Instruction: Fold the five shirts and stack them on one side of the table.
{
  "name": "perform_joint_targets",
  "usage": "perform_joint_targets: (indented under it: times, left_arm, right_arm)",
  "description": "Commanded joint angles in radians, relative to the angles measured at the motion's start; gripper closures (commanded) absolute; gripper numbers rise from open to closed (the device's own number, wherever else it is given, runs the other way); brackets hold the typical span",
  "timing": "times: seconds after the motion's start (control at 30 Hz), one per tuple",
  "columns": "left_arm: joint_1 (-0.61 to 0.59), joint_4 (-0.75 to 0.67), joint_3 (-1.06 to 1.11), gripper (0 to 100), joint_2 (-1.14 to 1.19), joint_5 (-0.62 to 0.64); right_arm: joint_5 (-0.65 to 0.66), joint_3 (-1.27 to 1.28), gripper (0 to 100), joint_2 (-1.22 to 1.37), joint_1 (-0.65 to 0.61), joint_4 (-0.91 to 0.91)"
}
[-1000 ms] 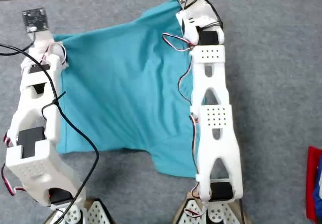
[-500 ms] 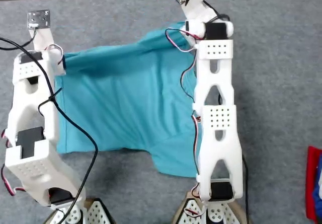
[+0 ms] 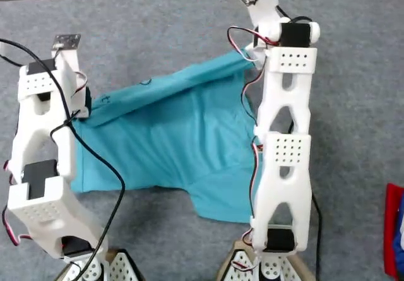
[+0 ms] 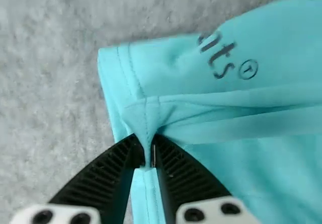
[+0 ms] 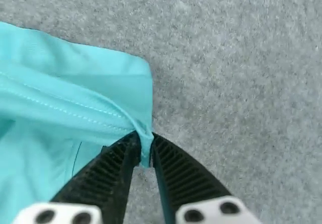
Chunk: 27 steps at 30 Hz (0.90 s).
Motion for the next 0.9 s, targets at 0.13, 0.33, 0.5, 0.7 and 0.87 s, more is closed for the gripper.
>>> perform_joint_targets:
  times: [0.13, 0.33, 0.5, 0.7, 0.87]
  left_arm:
    - [-0.041, -0.103, 0.285, 98, -0.274, -0.037]
    - [-0.005, -0.158, 0.462, 98, -0.487, -0.041]
    - [-0.014, -0.152, 0.477, 98, -0.555, -0.041]
    - [-0.006, -0.104, 0.477, 98, -0.558, -0.041]
    - [-0.011, -0.063, 0.479, 98, -0.558, -0.041]
  right_arm:
    - [0.002, 0.179, 99.4, -0.249, -0.007, 0.020]
    - [0.037, 0.708, 99.4, -0.535, -0.064, 0.015]
    - [0.068, 1.170, 99.4, -0.785, -0.059, -0.018]
    - [0.098, 1.679, 99.4, -1.092, -0.065, -0.161]
    - [0.103, 2.018, 99.4, -1.316, -0.064, -0.262]
